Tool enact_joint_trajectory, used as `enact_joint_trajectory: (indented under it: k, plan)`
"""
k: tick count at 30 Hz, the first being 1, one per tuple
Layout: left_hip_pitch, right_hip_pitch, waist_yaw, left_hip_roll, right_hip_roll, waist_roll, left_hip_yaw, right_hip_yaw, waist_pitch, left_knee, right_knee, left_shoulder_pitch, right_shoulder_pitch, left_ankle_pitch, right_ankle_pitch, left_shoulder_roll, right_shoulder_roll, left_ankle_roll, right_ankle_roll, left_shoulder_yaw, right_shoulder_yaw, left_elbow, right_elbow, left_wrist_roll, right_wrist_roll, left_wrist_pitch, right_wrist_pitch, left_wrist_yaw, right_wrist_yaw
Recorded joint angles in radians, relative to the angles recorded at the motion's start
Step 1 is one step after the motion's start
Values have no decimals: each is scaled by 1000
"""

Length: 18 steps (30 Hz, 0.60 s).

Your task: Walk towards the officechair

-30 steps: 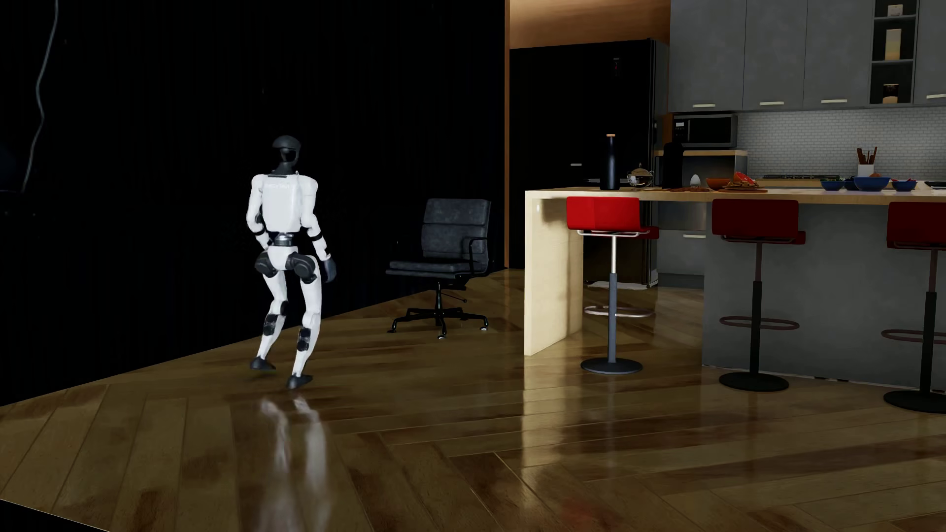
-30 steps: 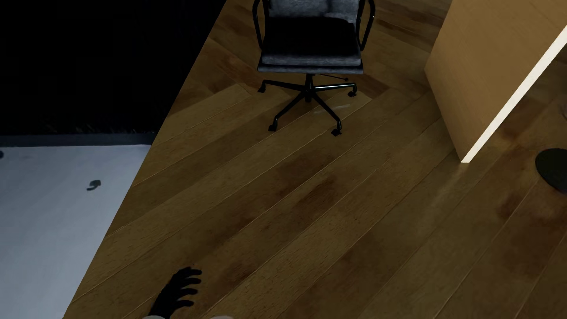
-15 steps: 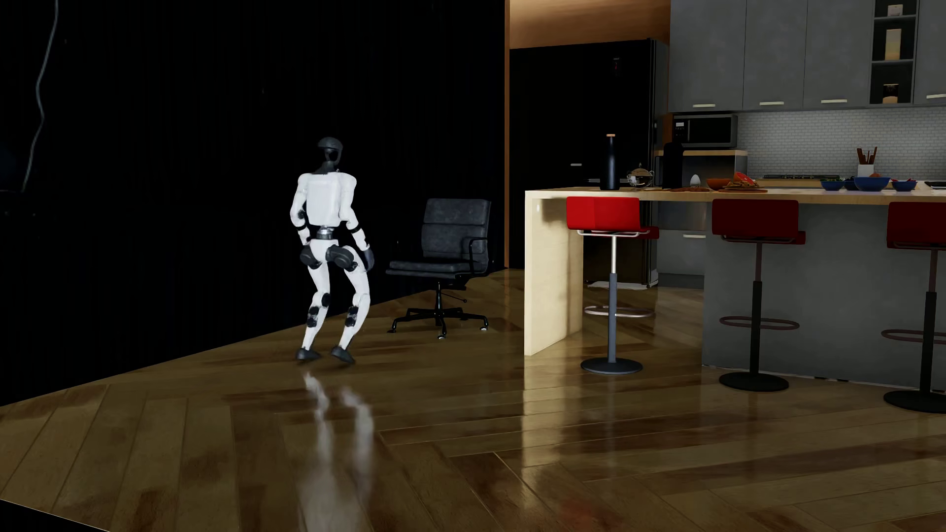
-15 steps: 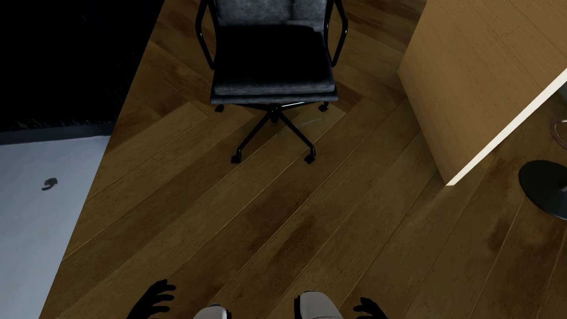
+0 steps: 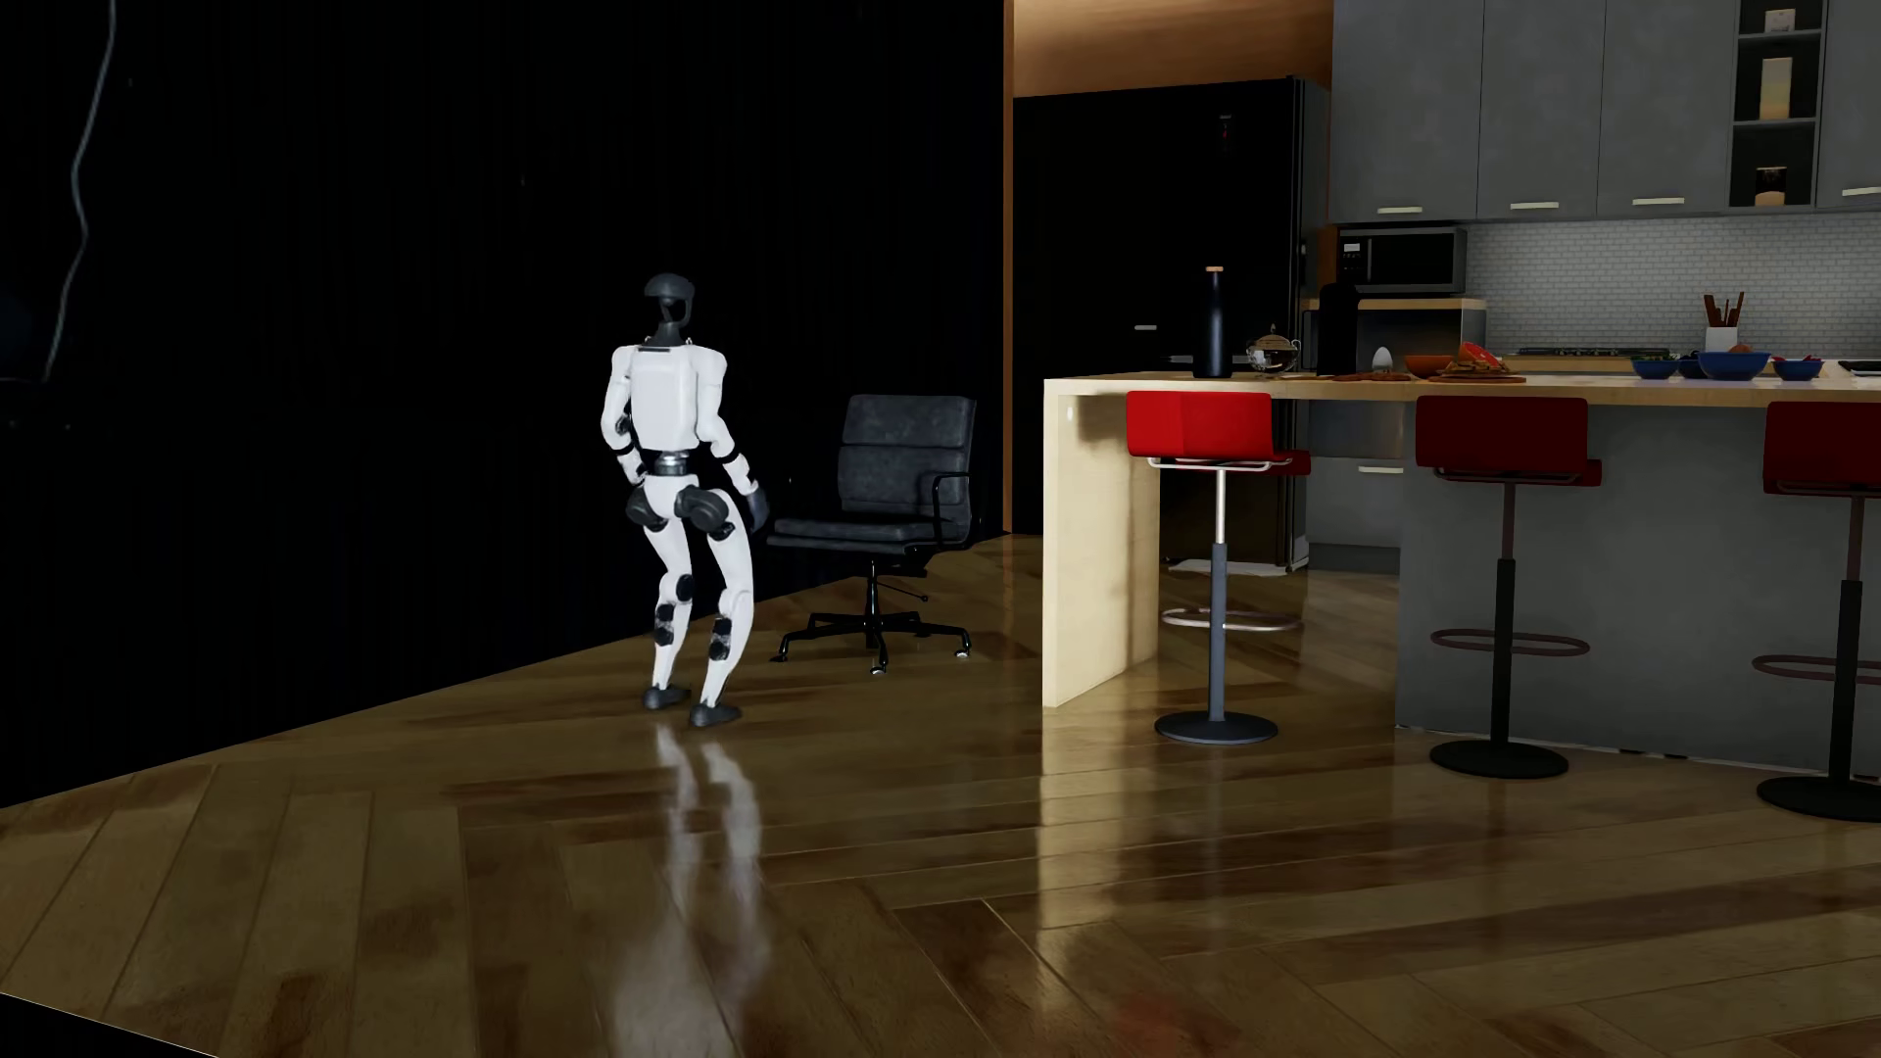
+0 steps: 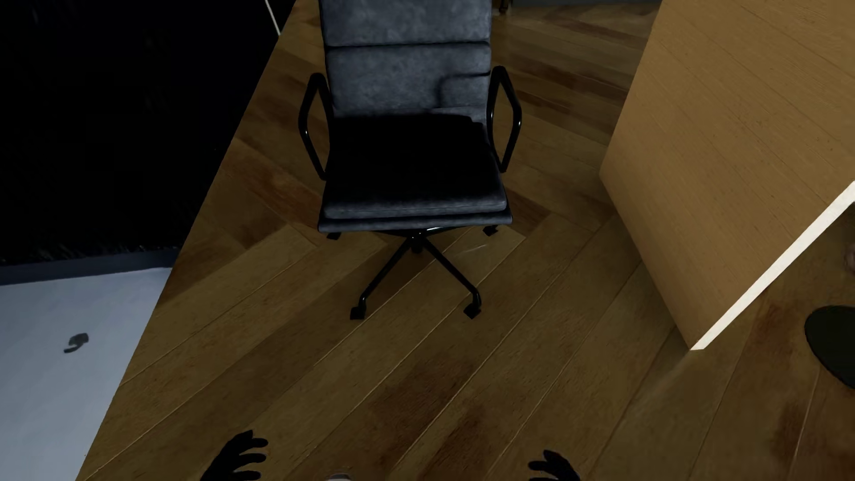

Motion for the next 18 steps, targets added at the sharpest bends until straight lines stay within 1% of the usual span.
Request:
enact_joint_trajectory:
  k: [1, 2, 3, 4, 5, 6, 7, 8, 9, 11, 12, 13, 14, 15, 16, 17, 18]
  plan:
    - [-2, -17, -2, -9, -14, -32, 9, -1, 7, -24, -19, 4, -14, 16, 4, 8, -3, 56, -1, -11, 26, -34, 22, -11, 20, 22, -18, 2, 10]
    - [13, 7, 11, -13, -23, -46, 5, -10, 22, -49, -64, -17, -7, 7, 18, -38, -32, 28, 18, -10, 24, -54, 74, -30, 50, 39, -45, 14, 23]
    - [19, 13, 15, -13, -22, -55, 5, -9, 21, -81, -101, -14, 1, 19, 39, -59, -48, 3, 20, -8, -3, -58, 69, -54, 72, 33, -48, 21, 34]
    - [26, 22, 19, -12, -19, -66, 4, -6, 20, -102, -136, -7, 0, 1, 58, -60, -41, -2, 20, -2, -23, -58, 67, -73, 87, 19, -45, 21, 35]
    - [19, 32, 31, -1, -7, -59, -1, -9, 16, -83, -166, -3, 12, -60, 73, -69, -31, 4, 20, 8, -9, -50, 72, -81, 96, 1, -48, 11, 23]
    - [27, 32, 28, 2, -3, -55, 1, -3, 21, -96, -157, 3, -4, 5, 67, -50, -31, 10, 22, -3, -4, -36, 58, -86, 93, -19, -48, -9, 19]
    - [28, 22, 21, -5, -7, -58, 3, -2, 16, -119, -150, 9, -25, 54, 64, -25, -21, 49, 24, -18, -4, -32, 58, -91, 83, -32, -56, -27, 19]
    - [34, 25, 23, -7, -9, -57, 9, 5, 23, -118, -147, 15, -61, 54, 62, -35, -18, 57, 28, -8, 13, -44, 77, -93, 69, -36, -69, -41, 17]
    - [29, 22, 16, -12, -13, -53, 4, 1, 22, -115, -144, 16, -69, 55, 59, -21, -5, 51, 29, -12, 19, -39, 67, -87, 50, -33, -85, -55, 10]
    - [43, 23, 35, -27, -29, -59, 13, 6, 29, -136, -137, 11, -66, 66, 54, -18, -13, 58, 32, -23, 27, -62, 78, -64, 23, -11, -107, -64, -4]
    - [46, 29, 33, -30, -31, -47, 10, 3, 27, -138, -144, 9, -46, 60, 56, -38, -31, 57, 33, -22, 6, -75, 79, -55, 18, -1, -102, -57, -7]
    - [44, 32, 17, -29, -30, -33, 9, 3, 18, -138, -155, 8, -34, 48, 61, -59, -30, 55, 34, -19, -13, -68, 89, -48, 17, 2, -89, -46, -12]
    - [49, 39, 5, -27, -24, -17, 5, 8, 17, -134, -161, -7, -21, 47, 63, -55, -43, 50, 35, -23, -8, -65, 72, -45, 22, 15, -70, -36, -19]
    - [49, 33, 14, -31, -26, -10, 8, 13, 9, -140, -155, -32, -7, 59, 59, -54, -45, 61, 36, -27, -4, -59, 75, -47, 27, 14, -58, -26, -25]
    - [47, 30, 22, -38, -31, -7, 4, 12, 3, -141, -151, -42, -12, 59, 55, -55, -15, 60, 37, -35, -8, -49, 78, -53, 32, -5, -46, -16, -36]
    - [38, 29, 39, -34, -26, 3, -4, 6, -4, -132, -157, -14, -29, 49, 56, -37, -10, 58, 35, -40, 6, -68, 77, -60, 41, -26, -43, -10, -42]
    - [47, 42, 60, -36, -25, 13, -9, 2, 0, -136, -168, -4, -53, 49, 58, -41, -17, 58, 36, -23, -1, -52, 77, -63, 49, -36, -55, -9, -44]
